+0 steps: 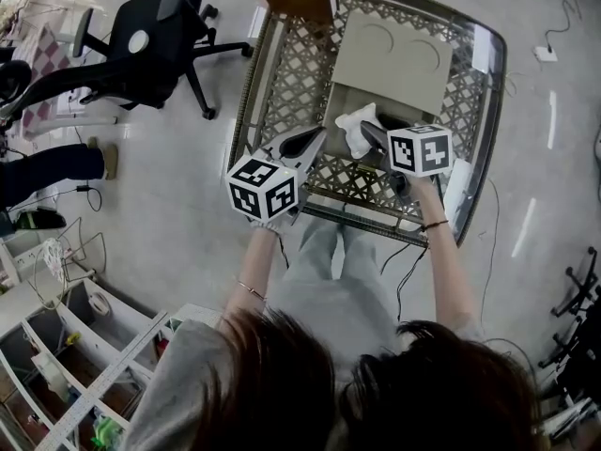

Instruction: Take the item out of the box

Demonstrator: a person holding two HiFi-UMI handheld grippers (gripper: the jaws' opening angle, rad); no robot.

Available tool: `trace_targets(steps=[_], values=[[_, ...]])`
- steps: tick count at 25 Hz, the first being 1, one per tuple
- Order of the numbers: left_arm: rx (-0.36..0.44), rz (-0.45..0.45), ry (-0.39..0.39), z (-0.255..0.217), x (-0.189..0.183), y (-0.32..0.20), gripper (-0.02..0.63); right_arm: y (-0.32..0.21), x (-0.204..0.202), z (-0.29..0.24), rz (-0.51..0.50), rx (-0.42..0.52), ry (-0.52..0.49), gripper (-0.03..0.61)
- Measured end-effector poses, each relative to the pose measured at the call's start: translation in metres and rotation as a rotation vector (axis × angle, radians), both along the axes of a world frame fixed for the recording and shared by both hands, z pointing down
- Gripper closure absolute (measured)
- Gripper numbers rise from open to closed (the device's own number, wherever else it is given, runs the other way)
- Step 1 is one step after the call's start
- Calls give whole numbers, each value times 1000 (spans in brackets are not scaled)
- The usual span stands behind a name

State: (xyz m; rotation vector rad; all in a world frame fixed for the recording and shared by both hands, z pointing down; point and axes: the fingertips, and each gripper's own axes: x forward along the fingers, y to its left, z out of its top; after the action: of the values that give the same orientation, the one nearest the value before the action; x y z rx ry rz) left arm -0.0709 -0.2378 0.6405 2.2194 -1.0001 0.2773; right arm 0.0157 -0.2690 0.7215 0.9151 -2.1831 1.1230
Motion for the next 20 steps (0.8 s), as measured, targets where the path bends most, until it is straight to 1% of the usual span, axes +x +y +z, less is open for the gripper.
trace_targets(steps=[3, 5, 8, 12, 20], values=[[-8, -6, 2, 3, -1, 0, 597, 2, -2, 5, -6, -19, 7, 376], [-11, -6, 1, 5, -1, 0, 597, 3, -2, 9, -9, -25, 16, 388], [-16, -10, 0, 8, -2, -1, 597, 2, -1, 13, -12, -29, 36, 424], [-20, -12, 1, 9, -3, 0, 597, 3, 1, 15, -19, -27, 73, 489], [-9, -11, 1, 3, -4, -1, 597, 3, 1, 6, -3, -14, 64, 503]])
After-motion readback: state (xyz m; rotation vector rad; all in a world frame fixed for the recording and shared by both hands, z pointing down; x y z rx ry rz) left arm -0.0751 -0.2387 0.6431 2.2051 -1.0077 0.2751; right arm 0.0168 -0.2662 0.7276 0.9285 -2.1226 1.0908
